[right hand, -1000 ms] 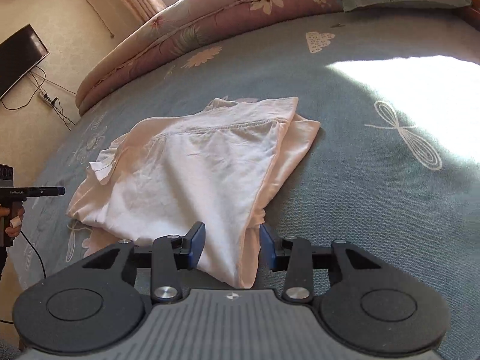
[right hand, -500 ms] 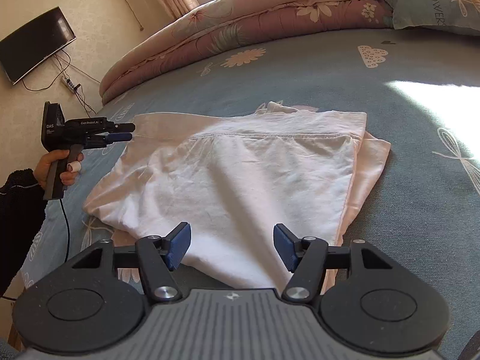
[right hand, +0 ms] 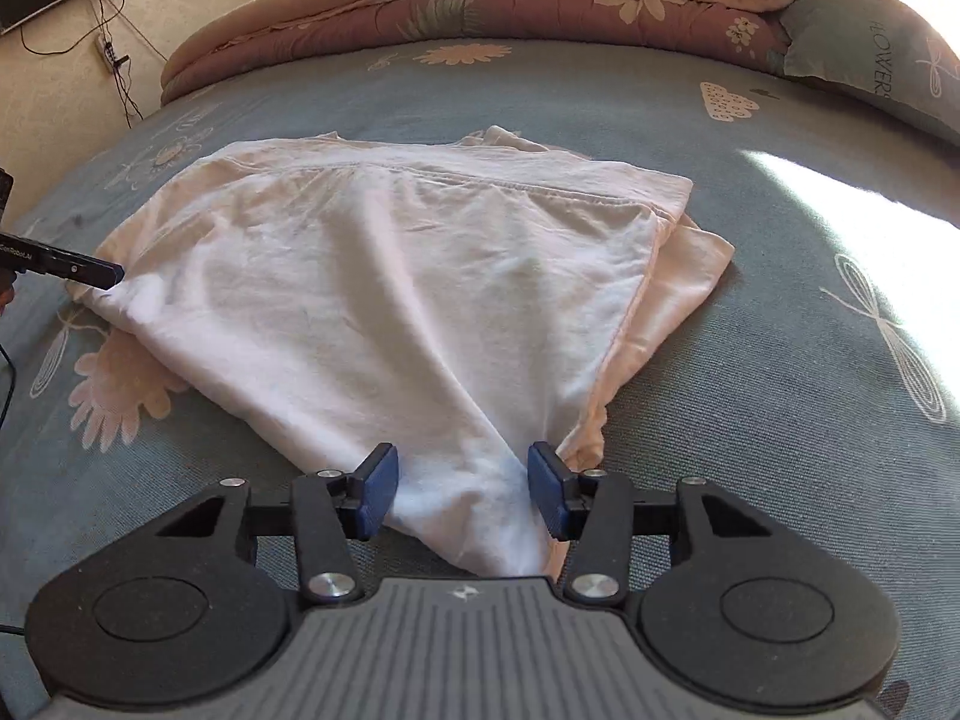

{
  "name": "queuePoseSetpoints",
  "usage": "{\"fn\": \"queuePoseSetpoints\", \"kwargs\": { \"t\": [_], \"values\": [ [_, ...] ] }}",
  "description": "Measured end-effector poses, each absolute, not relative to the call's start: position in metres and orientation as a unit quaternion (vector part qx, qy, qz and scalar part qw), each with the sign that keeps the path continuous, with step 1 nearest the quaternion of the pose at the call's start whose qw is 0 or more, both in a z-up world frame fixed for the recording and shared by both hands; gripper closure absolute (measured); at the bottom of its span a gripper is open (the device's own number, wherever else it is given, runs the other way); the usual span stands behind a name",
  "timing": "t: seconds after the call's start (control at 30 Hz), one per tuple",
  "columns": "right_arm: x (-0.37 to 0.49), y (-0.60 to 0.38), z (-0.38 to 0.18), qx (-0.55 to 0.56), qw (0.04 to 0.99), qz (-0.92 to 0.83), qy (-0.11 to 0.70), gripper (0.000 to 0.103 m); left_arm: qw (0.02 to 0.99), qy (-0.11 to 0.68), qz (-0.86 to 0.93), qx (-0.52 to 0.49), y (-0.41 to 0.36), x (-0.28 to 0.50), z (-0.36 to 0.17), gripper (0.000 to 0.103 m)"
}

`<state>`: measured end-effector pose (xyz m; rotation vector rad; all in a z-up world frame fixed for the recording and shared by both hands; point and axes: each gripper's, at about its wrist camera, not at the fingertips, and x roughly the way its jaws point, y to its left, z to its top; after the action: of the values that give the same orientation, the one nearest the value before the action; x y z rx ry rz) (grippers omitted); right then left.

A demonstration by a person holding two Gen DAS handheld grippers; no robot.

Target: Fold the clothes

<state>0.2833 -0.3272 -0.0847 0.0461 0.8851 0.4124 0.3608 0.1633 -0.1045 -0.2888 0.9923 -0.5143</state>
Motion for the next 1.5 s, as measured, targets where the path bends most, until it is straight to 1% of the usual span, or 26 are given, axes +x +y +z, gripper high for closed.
{"fn": "queuePoseSetpoints", "kwargs": {
  "t": [0.03, 0.13, 0.2, 0.3, 0.43, 0.47, 0.5, 0.53, 0.63, 0.73, 0.8, 0.87, 0.9, 0.97, 1.07, 1.13, 1.23, 1.3, 1.37, 1.43, 1.47, 1.5],
  "values": [
    [0.282, -0.334, -0.081, 0.040, 0.882, 0.196, 0.427, 0.055, 0.839, 0.468, -0.241, -0.137, 0.164, 0.362, -0.100, 0.052],
    [0.288, -0.347, -0.062, 0.061, 0.892, 0.189, 0.406, 0.055, 0.841, 0.460, -0.247, -0.139, 0.160, 0.371, -0.087, 0.050],
    [0.308, -0.355, -0.054, 0.088, 0.898, 0.183, 0.391, 0.055, 0.843, 0.451, -0.258, -0.140, 0.148, 0.381, -0.084, 0.049],
    [0.351, -0.370, -0.060, 0.131, 0.898, 0.158, 0.388, 0.057, 0.840, 0.445, -0.279, -0.134, 0.120, 0.392, -0.087, 0.049],
    [0.388, -0.373, -0.082, 0.129, 0.896, 0.118, 0.407, 0.057, 0.831, 0.455, -0.301, -0.112, 0.095, 0.395, -0.098, 0.048],
    [0.391, -0.372, -0.086, 0.129, 0.896, 0.117, 0.407, 0.070, 0.828, 0.460, -0.304, -0.107, 0.091, 0.394, -0.102, 0.047],
    [0.393, -0.370, -0.088, 0.125, 0.897, 0.118, 0.408, 0.086, 0.824, 0.467, -0.304, -0.103, 0.089, 0.394, -0.106, 0.046],
    [0.393, -0.368, -0.087, 0.115, 0.900, 0.115, 0.404, 0.098, 0.823, 0.470, -0.304, -0.098, 0.088, 0.393, -0.109, 0.046],
    [0.394, -0.368, -0.082, 0.088, 0.912, 0.096, 0.389, 0.098, 0.822, 0.473, -0.305, -0.084, 0.090, 0.389, -0.110, 0.045],
    [0.396, -0.369, -0.079, 0.058, 0.916, 0.073, 0.391, 0.098, 0.822, 0.478, -0.301, -0.072, 0.094, 0.385, -0.104, 0.046],
    [0.389, -0.366, -0.071, 0.046, 0.917, 0.065, 0.391, 0.094, 0.831, 0.463, -0.303, -0.065, 0.094, 0.383, -0.095, 0.046],
    [0.374, -0.354, -0.059, 0.048, 0.920, 0.097, 0.377, 0.092, 0.839, 0.447, -0.304, -0.059, 0.093, 0.381, -0.086, 0.043],
    [0.364, -0.342, -0.054, 0.045, 0.918, 0.130, 0.372, 0.092, 0.843, 0.441, -0.304, -0.062, 0.091, 0.384, -0.085, 0.040],
    [0.347, -0.313, -0.054, 0.013, 0.908, 0.174, 0.381, 0.080, 0.841, 0.445, -0.303, -0.056, 0.084, 0.387, -0.090, 0.040],
    [0.328, -0.288, -0.068, -0.037, 0.892, 0.189, 0.409, 0.079, 0.833, 0.472, -0.288, -0.009, 0.077, 0.377, -0.103, 0.040],
    [0.315, -0.296, -0.081, -0.047, 0.889, 0.172, 0.422, 0.078, 0.838, 0.461, -0.291, 0.024, 0.086, 0.355, -0.103, 0.036],
    [0.288, -0.326, -0.080, -0.002, 0.887, 0.166, 0.431, 0.079, 0.836, 0.466, -0.285, 0.060, 0.098, 0.330, -0.097, 0.036],
    [0.277, -0.324, -0.071, -0.020, 0.889, 0.153, 0.431, 0.076, 0.836, 0.468, -0.275, 0.076, 0.098, 0.325, -0.089, 0.036],
    [0.275, -0.310, -0.059, -0.034, 0.894, 0.158, 0.419, 0.073, 0.845, 0.450, -0.281, 0.068, 0.086, 0.332, -0.080, 0.036],
    [0.279, -0.283, -0.046, -0.028, 0.901, 0.192, 0.387, 0.070, 0.852, 0.430, -0.294, 0.050, 0.070, 0.343, -0.072, 0.036],
    [0.286, -0.265, -0.044, -0.030, 0.901, 0.204, 0.382, 0.068, 0.852, 0.427, -0.302, 0.035, 0.060, 0.349, -0.072, 0.036],
    [0.293, -0.246, -0.044, -0.033, 0.899, 0.214, 0.381, 0.068, 0.851, 0.428, -0.305, 0.026, 0.050, 0.355, -0.075, 0.036]
  ]
}}
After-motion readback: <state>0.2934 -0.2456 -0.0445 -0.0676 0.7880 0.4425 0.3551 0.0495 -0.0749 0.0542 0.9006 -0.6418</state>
